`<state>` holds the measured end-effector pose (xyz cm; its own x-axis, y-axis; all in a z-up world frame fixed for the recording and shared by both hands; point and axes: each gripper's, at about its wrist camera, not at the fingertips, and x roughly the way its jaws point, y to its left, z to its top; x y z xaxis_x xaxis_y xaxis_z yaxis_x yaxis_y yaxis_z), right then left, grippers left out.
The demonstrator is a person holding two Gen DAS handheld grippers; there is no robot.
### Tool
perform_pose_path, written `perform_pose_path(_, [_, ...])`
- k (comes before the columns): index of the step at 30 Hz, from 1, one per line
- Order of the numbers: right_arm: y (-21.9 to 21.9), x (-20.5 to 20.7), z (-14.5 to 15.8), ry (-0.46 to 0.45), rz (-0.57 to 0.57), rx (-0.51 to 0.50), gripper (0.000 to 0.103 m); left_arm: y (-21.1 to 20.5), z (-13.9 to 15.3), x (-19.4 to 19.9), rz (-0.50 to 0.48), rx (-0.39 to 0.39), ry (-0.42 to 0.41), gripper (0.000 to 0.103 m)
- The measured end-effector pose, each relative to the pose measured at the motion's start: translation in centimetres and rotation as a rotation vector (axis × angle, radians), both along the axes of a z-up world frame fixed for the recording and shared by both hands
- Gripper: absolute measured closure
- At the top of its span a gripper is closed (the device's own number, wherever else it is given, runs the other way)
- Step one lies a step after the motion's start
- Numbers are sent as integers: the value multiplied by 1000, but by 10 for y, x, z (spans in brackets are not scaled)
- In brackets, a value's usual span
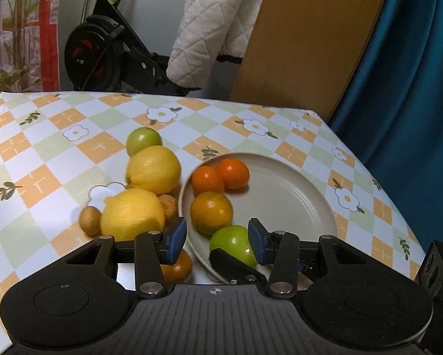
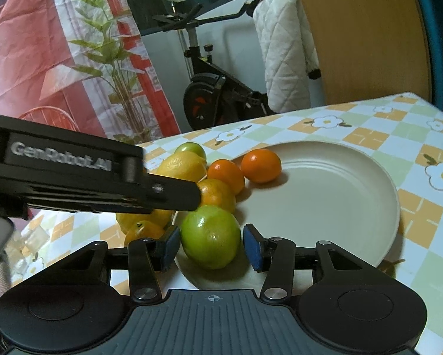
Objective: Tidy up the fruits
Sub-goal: 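Lower the green fruit onto the plate and open the left gripper, then move the left gripper to the dark orange beside the large lemon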
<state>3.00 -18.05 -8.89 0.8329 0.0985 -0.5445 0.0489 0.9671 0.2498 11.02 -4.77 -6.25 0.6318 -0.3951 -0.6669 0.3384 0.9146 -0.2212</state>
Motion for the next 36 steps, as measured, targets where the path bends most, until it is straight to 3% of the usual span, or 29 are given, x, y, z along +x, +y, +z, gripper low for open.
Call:
perform_pose_path(8, [12,-3,4,-32,-7,-94,51,31,6,-14,51,-24,-40,55])
perform_pose_path(14, [24,-9,7,-72,-11,-165,50,54,6,-19,79,-41,-56,55])
perform_pose_path(36, [73,-15,11,-132,121,-383,50,98,-25,-13,112,-181,9,55])
